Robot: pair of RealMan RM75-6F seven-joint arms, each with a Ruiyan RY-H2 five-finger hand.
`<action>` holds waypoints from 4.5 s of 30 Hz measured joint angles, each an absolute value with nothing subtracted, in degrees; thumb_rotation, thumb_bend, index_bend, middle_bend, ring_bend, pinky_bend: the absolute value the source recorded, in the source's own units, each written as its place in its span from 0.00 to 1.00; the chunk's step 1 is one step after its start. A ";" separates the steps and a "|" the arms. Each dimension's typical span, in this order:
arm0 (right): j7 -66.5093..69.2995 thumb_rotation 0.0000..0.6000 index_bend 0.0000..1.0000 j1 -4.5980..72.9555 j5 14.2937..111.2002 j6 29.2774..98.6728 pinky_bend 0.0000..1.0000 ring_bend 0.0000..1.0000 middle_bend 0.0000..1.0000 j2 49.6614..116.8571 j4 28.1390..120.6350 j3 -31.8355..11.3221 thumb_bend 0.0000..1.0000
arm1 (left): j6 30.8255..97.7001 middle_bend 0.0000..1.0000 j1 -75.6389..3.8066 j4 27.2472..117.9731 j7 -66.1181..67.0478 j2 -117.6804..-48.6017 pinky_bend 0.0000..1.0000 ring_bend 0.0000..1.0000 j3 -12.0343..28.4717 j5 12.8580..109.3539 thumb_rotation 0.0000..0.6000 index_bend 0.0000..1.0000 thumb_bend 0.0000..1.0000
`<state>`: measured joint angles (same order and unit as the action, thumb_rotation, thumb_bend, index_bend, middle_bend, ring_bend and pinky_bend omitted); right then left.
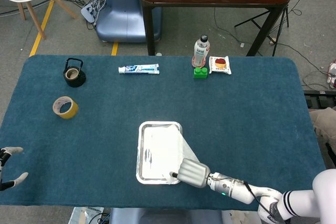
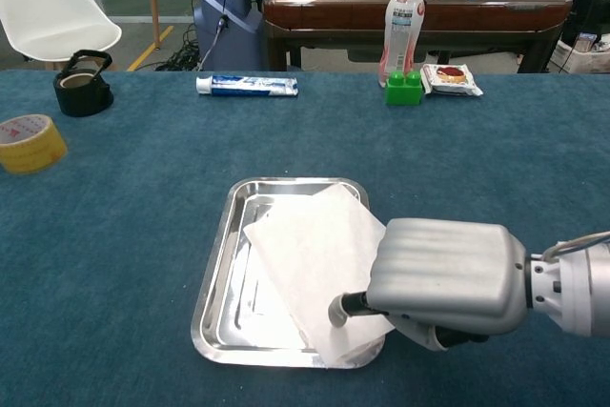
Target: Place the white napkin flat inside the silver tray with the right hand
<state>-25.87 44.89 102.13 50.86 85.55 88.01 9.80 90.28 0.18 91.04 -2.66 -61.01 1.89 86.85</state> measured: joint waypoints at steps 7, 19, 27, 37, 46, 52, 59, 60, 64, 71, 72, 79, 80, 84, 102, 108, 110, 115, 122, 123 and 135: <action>-26.02 1.00 0.28 44.77 102.23 50.09 1.00 0.98 1.00 86.24 87.83 9.54 1.00 | 90.40 0.36 0.23 91.08 -2.71 -60.95 0.49 0.30 1.90 86.89 1.00 0.33 0.11; -26.07 1.00 0.28 44.85 101.89 48.55 1.00 0.98 1.00 88.52 86.72 8.69 1.00 | 90.61 0.36 0.34 91.10 -2.93 -60.80 0.49 0.30 1.91 86.95 1.00 0.33 0.11; -26.33 1.00 0.28 44.74 101.15 48.04 1.00 0.98 1.00 90.14 85.67 7.88 1.00 | 90.68 0.36 0.39 91.07 -3.16 -60.68 0.49 0.30 1.92 86.96 1.00 0.33 0.11; -27.71 1.00 0.28 44.14 99.43 47.94 1.00 0.98 1.00 91.76 85.02 6.59 1.00 | 90.74 0.36 0.44 91.11 -3.22 -60.62 0.49 0.30 1.92 86.98 1.00 0.33 0.11; -28.84 1.00 0.28 43.84 97.20 47.18 1.00 0.98 1.00 93.03 84.55 5.37 1.00 | 90.74 0.36 0.44 91.13 -3.17 -60.62 0.49 0.30 1.93 87.02 1.00 0.33 0.11; -29.20 1.00 0.28 43.84 95.67 46.50 1.00 0.98 1.00 94.22 84.15 4.62 1.00 | 90.80 0.36 0.48 91.11 -3.26 -60.59 0.49 0.30 1.95 86.97 1.00 0.33 0.11; -29.74 1.00 0.28 43.51 93.21 45.79 1.00 0.98 1.00 95.08 84.76 3.95 1.00 | 90.96 0.36 0.59 91.11 -3.52 -60.42 0.49 0.30 1.99 86.93 1.00 0.33 0.11; -29.83 1.00 0.28 43.45 92.87 45.71 1.00 0.98 1.00 95.15 84.95 3.87 1.00 | 91.00 0.36 0.61 91.12 -3.52 -60.40 0.49 0.30 1.99 86.94 1.00 0.33 0.11; -30.32 1.00 0.28 43.19 91.35 45.42 1.00 0.98 1.00 95.37 85.88 3.52 1.00 | 90.92 0.36 0.61 91.20 -3.50 -60.33 0.49 0.30 1.96 86.93 1.00 0.33 0.11; -32.29 1.00 0.27 42.57 88.38 45.20 1.00 0.98 1.00 95.69 87.37 2.94 1.00 | 90.87 0.36 0.61 91.30 -3.36 -60.34 0.49 0.30 1.96 86.89 1.00 0.33 0.11; -32.68 1.00 0.26 42.49 88.02 45.24 1.00 0.98 1.00 95.75 87.49 2.85 1.00 | 90.86 0.36 0.61 91.30 -3.36 -60.33 0.49 0.30 1.96 86.89 1.00 0.33 0.11; -35.06 1.00 0.26 41.72 85.71 46.33 1.00 0.98 1.00 96.81 88.01 2.07 1.00 | 90.76 0.36 0.56 91.31 -3.29 -60.37 0.49 0.30 1.95 86.89 1.00 0.33 0.11; -35.30 1.00 0.26 41.61 85.34 46.50 1.00 0.98 1.00 97.04 88.08 1.97 1.00 | 90.78 0.36 0.58 91.31 -3.29 -60.36 0.49 0.30 1.95 86.88 1.00 0.33 0.11; -35.88 1.00 0.26 41.31 84.26 46.95 1.00 0.98 1.00 97.70 88.29 1.67 1.00 | 90.84 0.36 0.62 91.34 -3.36 -60.32 0.49 0.30 1.95 86.89 1.00 0.33 0.11; -39.03 1.00 0.25 41.40 77.98 46.35 1.00 0.98 1.00 99.32 89.57 0.95 1.00 | 91.53 0.36 1.07 91.64 -4.41 -59.53 0.49 0.30 2.27 86.42 1.00 0.33 0.11; -39.26 1.00 0.24 41.49 77.16 46.84 1.00 0.98 1.00 99.85 89.68 1.03 1.00 | 91.69 0.36 1.21 91.74 -4.73 -59.28 0.49 0.30 2.36 86.30 1.00 0.33 0.11; -39.04 1.00 0.23 41.50 76.99 46.93 1.00 0.98 1.00 100.04 89.60 1.11 1.00 | 91.70 0.36 1.24 91.78 -4.82 -59.19 0.49 0.30 2.36 86.29 1.00 0.33 0.11; -38.33 1.00 0.23 41.55 76.57 47.00 1.00 0.98 1.00 100.34 89.56 1.23 1.00 | 92.03 0.36 1.45 91.77 -5.09 -58.95 0.49 0.30 2.59 85.92 1.00 0.33 0.11; -37.57 1.00 0.23 41.75 75.13 46.70 1.00 0.98 1.00 100.45 89.89 1.17 1.00 | 92.39 0.36 1.78 91.82 -5.66 -58.46 0.49 0.30 2.93 85.30 1.00 0.33 0.11; -37.47 1.00 0.23 41.77 74.92 46.67 1.00 0.98 1.00 100.46 89.94 1.15 1.00 | 92.45 0.36 1.83 91.86 -5.77 -58.39 0.49 0.30 2.97 85.26 1.00 0.33 0.11; -35.99 1.00 0.22 42.05 73.66 46.83 1.00 0.98 1.00 100.51 90.49 1.12 1.00 | 93.11 0.36 2.29 92.20 -6.46 -57.96 0.49 0.30 3.36 84.86 1.00 0.33 0.11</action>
<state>-35.99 42.05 73.66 46.83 100.51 90.49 1.12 93.11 2.29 92.20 -6.46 -57.96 3.36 84.86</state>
